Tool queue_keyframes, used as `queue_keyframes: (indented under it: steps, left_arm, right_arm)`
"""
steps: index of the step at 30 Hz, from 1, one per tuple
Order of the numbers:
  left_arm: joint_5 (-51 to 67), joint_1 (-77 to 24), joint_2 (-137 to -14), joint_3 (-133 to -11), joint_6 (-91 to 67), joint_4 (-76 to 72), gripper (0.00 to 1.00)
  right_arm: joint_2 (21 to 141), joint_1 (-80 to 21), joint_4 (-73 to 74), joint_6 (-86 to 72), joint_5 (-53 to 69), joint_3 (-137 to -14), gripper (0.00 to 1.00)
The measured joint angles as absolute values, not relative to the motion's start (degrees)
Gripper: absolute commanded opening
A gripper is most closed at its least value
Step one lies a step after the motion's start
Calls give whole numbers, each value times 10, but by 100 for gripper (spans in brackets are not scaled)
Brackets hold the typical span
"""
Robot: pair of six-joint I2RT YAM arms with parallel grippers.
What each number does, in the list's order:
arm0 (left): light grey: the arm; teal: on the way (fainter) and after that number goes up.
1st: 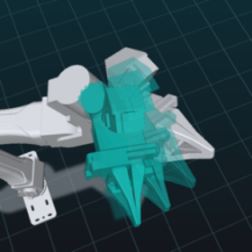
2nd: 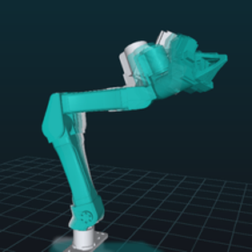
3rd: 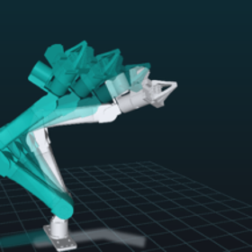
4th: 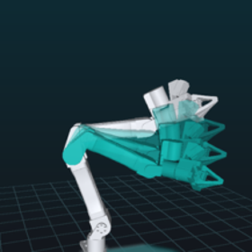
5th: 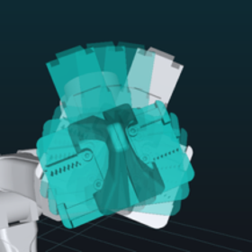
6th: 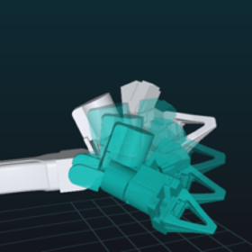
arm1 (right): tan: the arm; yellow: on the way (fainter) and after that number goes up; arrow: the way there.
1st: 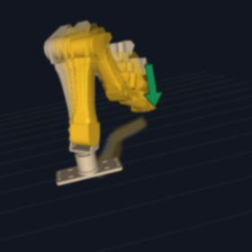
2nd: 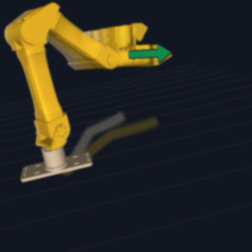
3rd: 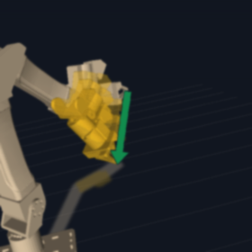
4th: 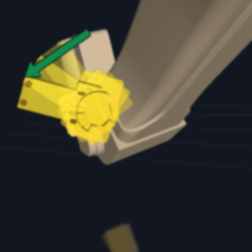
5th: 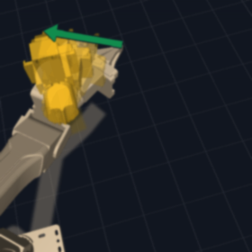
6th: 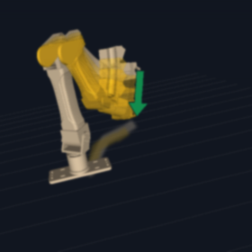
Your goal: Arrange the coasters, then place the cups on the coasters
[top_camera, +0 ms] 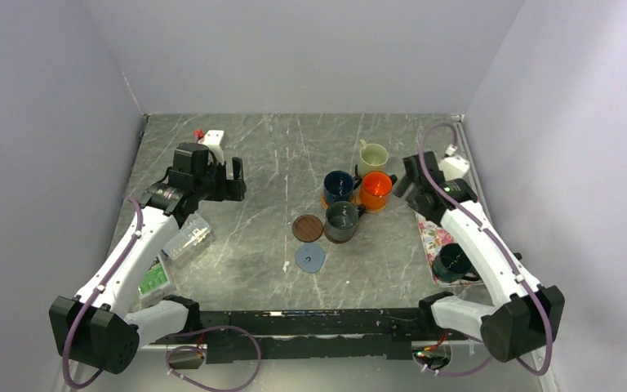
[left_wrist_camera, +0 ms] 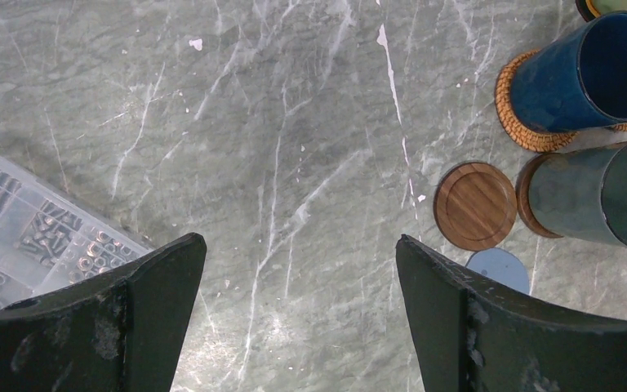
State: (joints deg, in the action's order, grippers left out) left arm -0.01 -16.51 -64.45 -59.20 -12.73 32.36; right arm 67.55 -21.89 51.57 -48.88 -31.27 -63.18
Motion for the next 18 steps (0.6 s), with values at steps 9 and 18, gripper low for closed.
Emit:
queue_keyframes:
  steps: [9,18]
  left_arm:
    - [-5,-165,-644,-591,-127,323,93]
    - [-5,-165,-644,-591,-127,323,93]
  right_arm:
    - [566,-40,538,-571,-304,-506,99]
    - [532,102,527,-581,-248,-434,99]
